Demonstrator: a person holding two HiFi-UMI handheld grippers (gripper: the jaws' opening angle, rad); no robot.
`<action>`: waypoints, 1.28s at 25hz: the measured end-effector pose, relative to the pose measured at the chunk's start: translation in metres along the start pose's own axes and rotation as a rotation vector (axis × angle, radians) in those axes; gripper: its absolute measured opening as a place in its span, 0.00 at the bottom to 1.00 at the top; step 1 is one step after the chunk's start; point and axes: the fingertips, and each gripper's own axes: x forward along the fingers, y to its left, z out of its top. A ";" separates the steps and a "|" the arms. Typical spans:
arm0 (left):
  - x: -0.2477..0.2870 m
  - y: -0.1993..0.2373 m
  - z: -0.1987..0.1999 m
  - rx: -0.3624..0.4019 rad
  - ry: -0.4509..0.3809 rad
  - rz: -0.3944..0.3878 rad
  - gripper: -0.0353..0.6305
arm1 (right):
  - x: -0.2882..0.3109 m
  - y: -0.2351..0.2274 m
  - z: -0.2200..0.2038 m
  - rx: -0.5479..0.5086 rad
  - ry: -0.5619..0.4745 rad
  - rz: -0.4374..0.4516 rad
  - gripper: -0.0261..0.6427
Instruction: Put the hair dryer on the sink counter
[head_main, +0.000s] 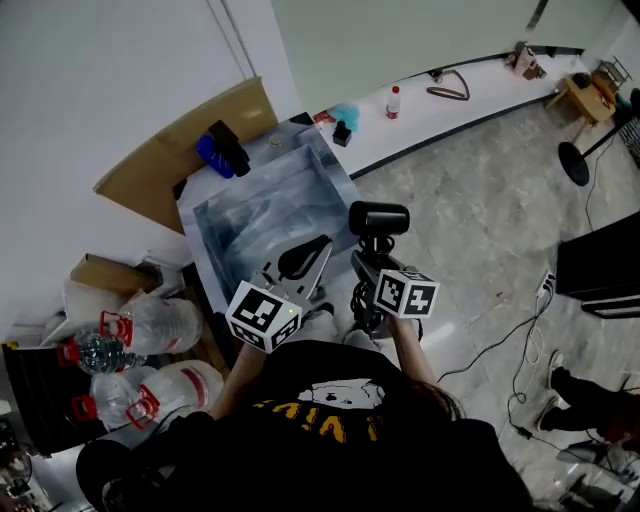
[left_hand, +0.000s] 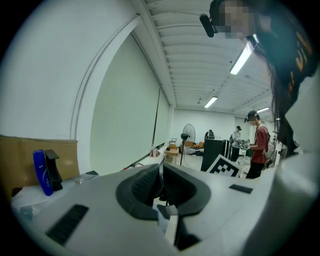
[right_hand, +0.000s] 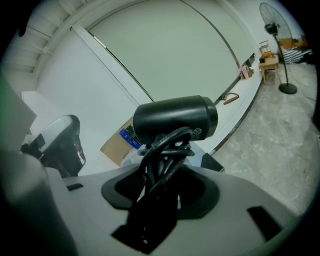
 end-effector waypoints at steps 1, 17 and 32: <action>0.001 0.003 0.001 0.003 0.000 -0.013 0.09 | 0.005 -0.001 -0.001 -0.003 0.006 -0.013 0.31; 0.008 0.043 0.000 -0.022 -0.010 -0.155 0.09 | 0.078 -0.039 -0.008 -0.039 0.143 -0.241 0.31; 0.012 0.051 -0.007 -0.041 -0.007 -0.198 0.09 | 0.089 -0.048 -0.012 0.075 0.088 -0.286 0.34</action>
